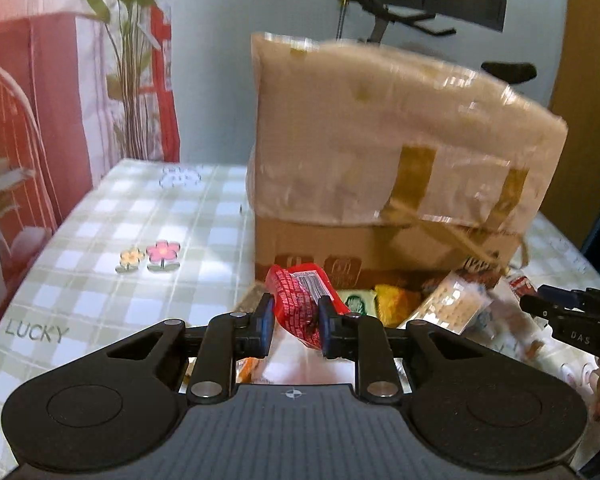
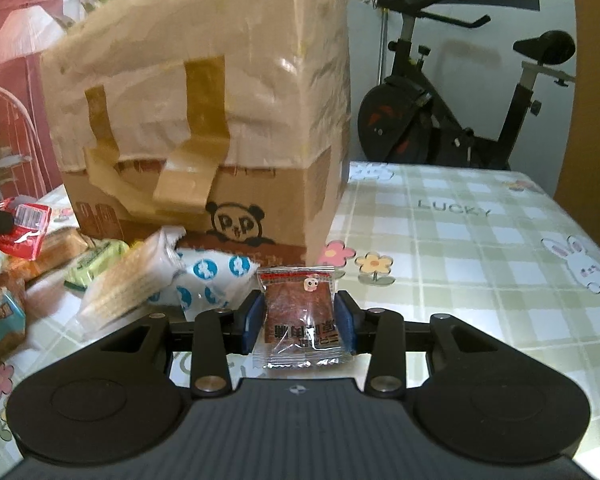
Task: Organize snacks
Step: 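Grasp the red-wrapped candy with the left tool while the right tool holds the jerky packet, then carry the jerky packet and red candy to the paper-lined box with both tools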
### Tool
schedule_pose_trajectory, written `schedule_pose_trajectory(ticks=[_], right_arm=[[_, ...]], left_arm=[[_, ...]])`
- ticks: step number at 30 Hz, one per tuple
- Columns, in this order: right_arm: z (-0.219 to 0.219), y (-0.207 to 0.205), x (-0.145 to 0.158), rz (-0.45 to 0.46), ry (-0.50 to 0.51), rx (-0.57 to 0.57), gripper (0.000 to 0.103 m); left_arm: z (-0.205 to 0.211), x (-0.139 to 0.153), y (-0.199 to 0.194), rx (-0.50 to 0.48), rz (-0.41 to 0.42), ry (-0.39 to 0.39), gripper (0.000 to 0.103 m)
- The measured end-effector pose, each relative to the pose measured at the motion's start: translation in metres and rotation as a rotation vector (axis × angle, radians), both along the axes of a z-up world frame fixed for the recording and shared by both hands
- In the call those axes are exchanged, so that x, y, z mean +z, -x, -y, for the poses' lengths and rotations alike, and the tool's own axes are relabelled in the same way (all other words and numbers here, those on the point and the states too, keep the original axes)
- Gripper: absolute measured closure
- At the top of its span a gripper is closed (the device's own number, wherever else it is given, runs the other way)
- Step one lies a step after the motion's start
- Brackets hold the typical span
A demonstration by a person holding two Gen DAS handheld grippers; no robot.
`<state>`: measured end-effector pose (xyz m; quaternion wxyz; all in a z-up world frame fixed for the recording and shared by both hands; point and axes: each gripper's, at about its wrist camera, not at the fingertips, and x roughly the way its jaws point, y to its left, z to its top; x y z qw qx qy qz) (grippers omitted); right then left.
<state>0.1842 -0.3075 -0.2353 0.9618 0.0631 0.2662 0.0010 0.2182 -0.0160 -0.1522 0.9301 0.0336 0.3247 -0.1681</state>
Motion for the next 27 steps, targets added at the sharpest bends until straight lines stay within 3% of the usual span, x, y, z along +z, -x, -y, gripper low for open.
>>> schedule_pose_trajectory(ticks=[19,27], right_arm=[[-0.010,0.039,0.109,0.336,0.062,0.046,0.062],[-0.014,0.017,0.152,0.424,0.040,0.116,0.062]], left_arm=[[0.011,0.071,0.016,-0.049,0.208,0.075,0.079],[0.025,0.098,0.004,-0.080,0.279,0.096,0.079]])
